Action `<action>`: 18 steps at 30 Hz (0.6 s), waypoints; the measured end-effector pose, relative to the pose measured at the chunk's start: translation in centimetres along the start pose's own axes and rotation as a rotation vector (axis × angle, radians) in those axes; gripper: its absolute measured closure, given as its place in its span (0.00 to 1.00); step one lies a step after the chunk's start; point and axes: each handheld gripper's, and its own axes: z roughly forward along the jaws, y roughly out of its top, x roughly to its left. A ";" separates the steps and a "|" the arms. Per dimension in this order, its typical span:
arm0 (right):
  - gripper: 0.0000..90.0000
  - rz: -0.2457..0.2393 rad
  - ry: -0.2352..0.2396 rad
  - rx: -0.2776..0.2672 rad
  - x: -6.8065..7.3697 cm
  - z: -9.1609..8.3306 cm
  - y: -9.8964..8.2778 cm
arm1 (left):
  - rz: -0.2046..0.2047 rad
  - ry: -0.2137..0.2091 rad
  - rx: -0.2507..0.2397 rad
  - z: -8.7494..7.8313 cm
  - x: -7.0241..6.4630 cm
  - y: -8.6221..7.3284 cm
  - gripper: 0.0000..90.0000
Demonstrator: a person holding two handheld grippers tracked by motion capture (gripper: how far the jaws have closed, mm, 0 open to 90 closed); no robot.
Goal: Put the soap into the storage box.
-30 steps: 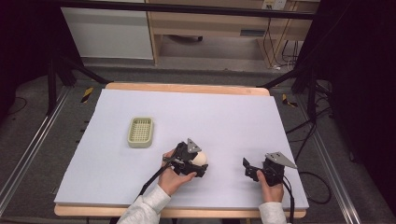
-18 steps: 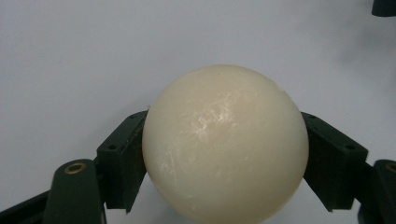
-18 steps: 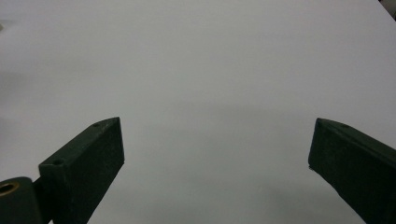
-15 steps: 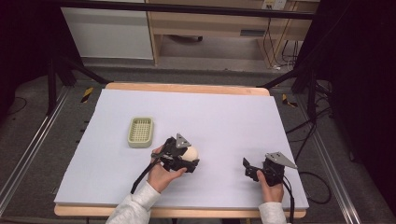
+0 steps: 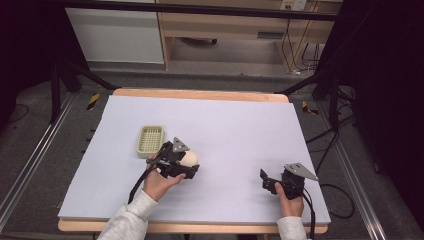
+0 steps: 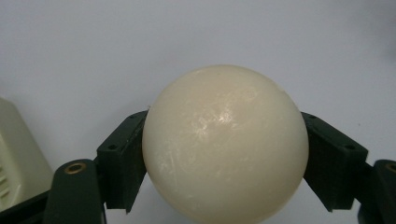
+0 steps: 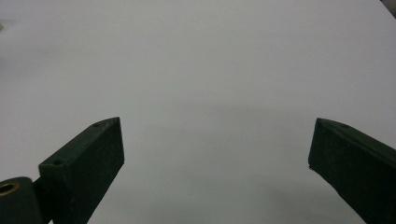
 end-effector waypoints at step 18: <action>0.04 0.003 -0.004 0.003 0.0 0.0 0.0 | -0.076 0.060 -0.038 -2.5 4.5 -1.3 0.27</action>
